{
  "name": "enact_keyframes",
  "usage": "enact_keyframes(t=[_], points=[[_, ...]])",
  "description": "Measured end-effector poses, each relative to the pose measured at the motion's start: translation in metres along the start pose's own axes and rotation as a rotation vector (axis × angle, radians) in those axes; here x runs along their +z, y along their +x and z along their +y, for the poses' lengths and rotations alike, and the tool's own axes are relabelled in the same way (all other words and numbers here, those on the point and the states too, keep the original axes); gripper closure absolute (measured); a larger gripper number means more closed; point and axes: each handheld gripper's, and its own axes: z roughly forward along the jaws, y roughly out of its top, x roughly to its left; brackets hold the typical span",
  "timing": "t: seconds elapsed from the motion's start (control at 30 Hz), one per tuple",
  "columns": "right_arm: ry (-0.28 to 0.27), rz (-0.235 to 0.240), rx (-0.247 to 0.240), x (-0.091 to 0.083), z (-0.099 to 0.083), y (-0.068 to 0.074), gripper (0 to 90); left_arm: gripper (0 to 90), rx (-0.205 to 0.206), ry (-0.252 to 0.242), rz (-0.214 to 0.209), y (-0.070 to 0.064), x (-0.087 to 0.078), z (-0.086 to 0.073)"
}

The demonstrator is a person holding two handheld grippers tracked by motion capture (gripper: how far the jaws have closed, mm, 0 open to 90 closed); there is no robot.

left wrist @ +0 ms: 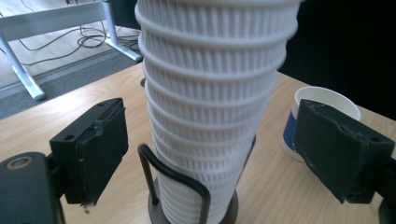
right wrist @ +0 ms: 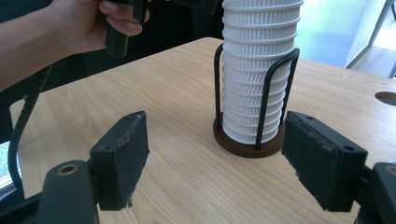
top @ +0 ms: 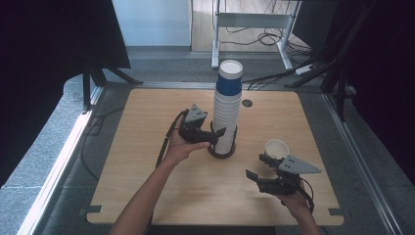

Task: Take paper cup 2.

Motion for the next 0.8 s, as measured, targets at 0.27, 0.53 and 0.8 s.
enact_keyframes(t=[0.27,0.53,0.8], points=[[0.0,0.006,-0.005,0.0,0.0,0.001,23.2,9.8,-0.001,0.015,-0.012,0.001,0.015,0.01],[-0.001,0.009,-0.005,0.0,-0.001,-0.001,23.2,8.8,-0.014,0.023,-0.014,0.002,0.031,0.015],[-0.003,0.004,-0.006,-0.001,0.0,-0.002,23.2,12.0,0.013,0.025,0.011,-0.001,0.035,0.015]])
